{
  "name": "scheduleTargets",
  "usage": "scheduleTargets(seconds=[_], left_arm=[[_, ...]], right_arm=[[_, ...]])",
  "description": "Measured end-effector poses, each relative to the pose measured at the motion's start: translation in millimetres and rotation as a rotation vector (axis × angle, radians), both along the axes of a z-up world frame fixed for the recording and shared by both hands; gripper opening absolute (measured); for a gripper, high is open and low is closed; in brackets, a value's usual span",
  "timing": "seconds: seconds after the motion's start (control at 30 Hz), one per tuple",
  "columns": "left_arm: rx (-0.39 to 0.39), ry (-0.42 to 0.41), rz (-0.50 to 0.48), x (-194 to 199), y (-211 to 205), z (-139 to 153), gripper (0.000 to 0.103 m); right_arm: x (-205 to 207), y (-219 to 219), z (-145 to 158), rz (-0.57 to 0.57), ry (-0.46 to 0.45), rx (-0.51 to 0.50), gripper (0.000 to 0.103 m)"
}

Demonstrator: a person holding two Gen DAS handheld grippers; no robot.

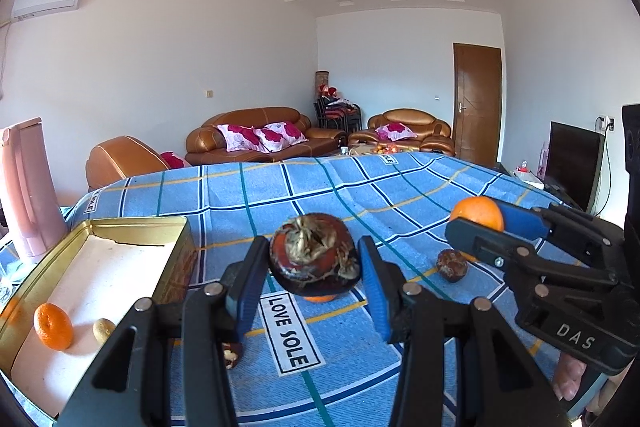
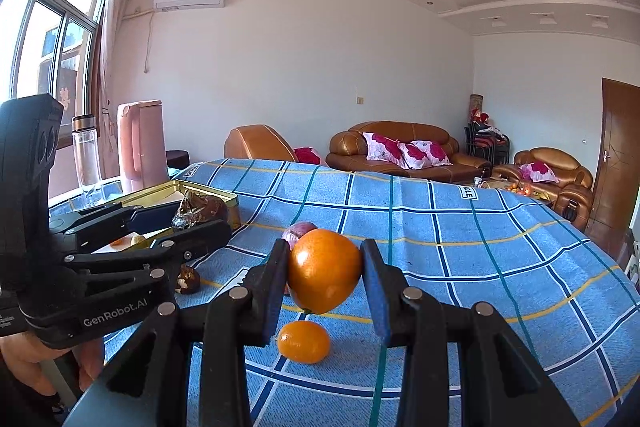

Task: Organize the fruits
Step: 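Lift the mangosteen with left tool while right tool lifts the orange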

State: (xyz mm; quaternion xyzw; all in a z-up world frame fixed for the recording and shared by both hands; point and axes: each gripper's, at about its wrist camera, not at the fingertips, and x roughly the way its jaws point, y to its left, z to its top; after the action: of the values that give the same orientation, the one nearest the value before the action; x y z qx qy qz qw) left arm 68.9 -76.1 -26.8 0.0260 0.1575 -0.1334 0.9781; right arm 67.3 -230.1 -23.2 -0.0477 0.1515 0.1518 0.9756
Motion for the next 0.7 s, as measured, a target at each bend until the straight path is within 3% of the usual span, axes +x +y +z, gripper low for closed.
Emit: scheduleTargets(seconds=[0.7], left_arm=[[0.043,-0.069,0.032,-14,-1,6,0.047]], right_arm=[[-18,3,4,0.002,-0.096,-0.017,0.038]])
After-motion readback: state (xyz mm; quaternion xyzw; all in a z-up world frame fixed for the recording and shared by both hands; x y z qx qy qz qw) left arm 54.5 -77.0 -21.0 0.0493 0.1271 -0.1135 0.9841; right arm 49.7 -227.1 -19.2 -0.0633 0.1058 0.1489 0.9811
